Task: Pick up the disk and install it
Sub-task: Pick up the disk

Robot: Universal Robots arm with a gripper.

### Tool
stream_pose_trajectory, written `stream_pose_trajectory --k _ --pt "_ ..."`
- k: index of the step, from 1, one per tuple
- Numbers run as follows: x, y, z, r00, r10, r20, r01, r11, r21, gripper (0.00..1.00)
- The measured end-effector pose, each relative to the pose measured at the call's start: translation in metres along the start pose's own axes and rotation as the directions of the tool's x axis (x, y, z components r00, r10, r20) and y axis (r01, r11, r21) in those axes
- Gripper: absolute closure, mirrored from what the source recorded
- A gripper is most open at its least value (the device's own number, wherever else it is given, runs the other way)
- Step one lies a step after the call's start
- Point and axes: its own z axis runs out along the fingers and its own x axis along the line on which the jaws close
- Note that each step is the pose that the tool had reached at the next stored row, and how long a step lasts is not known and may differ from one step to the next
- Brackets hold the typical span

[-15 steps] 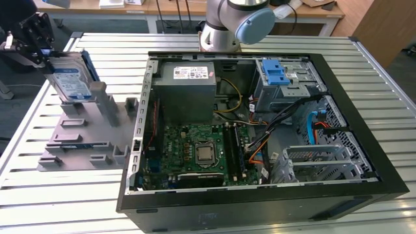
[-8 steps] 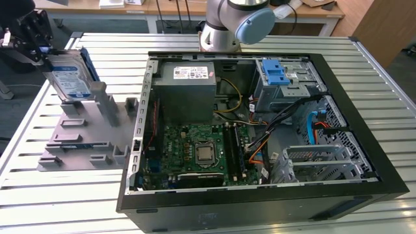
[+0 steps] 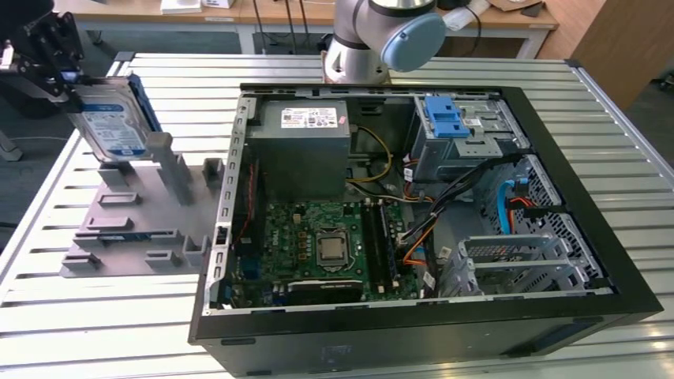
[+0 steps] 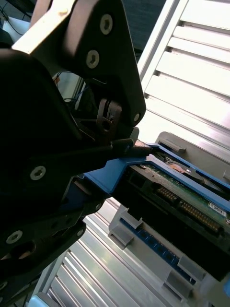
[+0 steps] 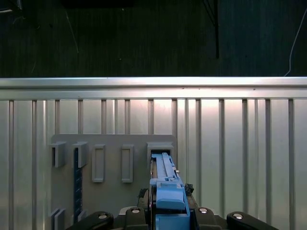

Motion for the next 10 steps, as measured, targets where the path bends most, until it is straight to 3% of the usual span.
stream_pose_trajectory --k 10 --pt "0.0000 0.0000 -0.0061 1.0000 0.000 0.0000 0.000 1.0000 0.0000 0.63"
